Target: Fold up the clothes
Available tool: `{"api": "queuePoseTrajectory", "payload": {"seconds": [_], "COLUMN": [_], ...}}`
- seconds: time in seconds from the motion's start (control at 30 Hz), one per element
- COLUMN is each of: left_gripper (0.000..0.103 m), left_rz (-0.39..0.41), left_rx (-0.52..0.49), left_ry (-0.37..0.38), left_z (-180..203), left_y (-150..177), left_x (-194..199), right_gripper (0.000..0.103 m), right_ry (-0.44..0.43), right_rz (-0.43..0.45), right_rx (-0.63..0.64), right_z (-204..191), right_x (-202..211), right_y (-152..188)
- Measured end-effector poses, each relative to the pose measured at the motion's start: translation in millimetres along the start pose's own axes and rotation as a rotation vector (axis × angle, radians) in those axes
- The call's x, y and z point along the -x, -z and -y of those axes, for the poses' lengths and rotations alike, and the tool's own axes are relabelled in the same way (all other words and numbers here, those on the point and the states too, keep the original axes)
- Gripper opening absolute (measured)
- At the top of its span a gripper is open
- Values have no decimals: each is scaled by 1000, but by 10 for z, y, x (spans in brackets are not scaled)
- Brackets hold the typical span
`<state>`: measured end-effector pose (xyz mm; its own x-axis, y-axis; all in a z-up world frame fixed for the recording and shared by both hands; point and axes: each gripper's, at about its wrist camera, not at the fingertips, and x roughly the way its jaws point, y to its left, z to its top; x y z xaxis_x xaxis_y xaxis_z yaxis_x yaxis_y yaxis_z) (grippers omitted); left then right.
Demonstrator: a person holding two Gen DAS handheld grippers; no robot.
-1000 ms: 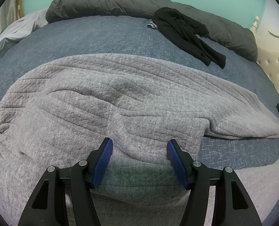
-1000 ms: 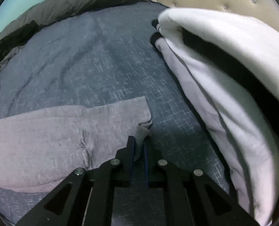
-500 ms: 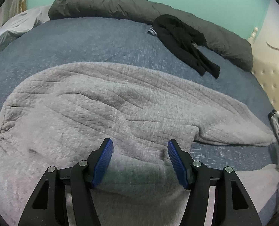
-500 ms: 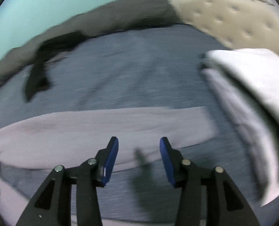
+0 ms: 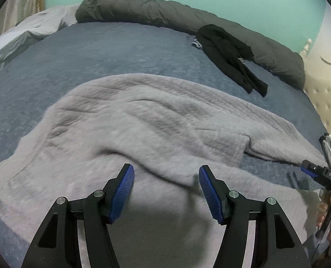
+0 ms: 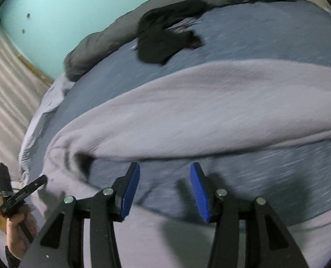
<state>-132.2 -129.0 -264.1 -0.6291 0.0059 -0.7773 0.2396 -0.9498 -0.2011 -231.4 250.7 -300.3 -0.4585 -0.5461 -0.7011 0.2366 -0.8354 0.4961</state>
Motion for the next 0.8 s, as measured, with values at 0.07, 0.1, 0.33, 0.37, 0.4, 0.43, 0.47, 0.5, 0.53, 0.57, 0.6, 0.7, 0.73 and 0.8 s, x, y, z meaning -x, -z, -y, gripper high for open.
{"api": "queuePoseTrajectory", "payload": {"seconds": [0.07, 0.1, 0.33, 0.37, 0.4, 0.43, 0.47, 0.5, 0.53, 0.57, 0.6, 0.7, 0.73, 0.8], "left_gripper": [65, 65, 65, 65, 65, 65, 65, 65, 65, 65, 65, 65, 65, 65], "left_rz": [-3, -2, -6, -5, -3, 0, 3, 6, 8, 7, 3, -12, -16, -20], "left_rx": [10, 15, 45, 43, 40, 38, 42, 50, 59, 66, 70, 84, 92, 118], "left_ry": [-8, -14, -31, -34, -45, -60, -64, -61, -59, -64, -76, -112, -123, -138], "left_z": [-91, -133, -376, -393, -404, -414, -432, -455, -483, -519, -562, -693, -743, -869], "left_y": [34, 52, 174, 185, 199, 217, 234, 251, 270, 289, 309, 367, 384, 421], "left_x": [62, 89, 245, 269, 300, 340, 382, 431, 485, 532, 570, 685, 725, 813], "right_gripper": [51, 52, 52, 52, 52, 52, 52, 52, 52, 52, 52, 52, 52, 52], "right_ry": [-42, -62, -99, -99, -99, -101, -107, -120, -123, -126, -124, -131, -135, -141], "right_rz": [3, 7, 42, 43, 41, 40, 42, 49, 54, 58, 57, 67, 73, 85], "right_rx": [-15, -26, -26, -21, -17, -20, -30, -43, -49, -55, -57, -77, -84, -96], "right_z": [-163, -234, -475, -463, -457, -442, -429, -402, -385, -368, -351, -283, -266, -238], "right_x": [-85, -131, -168, -138, -132, -134, -125, -121, -114, -108, -101, -47, -17, 33], "right_y": [107, 164, 477, 533, 563, 561, 567, 581, 588, 596, 602, 600, 589, 565]}}
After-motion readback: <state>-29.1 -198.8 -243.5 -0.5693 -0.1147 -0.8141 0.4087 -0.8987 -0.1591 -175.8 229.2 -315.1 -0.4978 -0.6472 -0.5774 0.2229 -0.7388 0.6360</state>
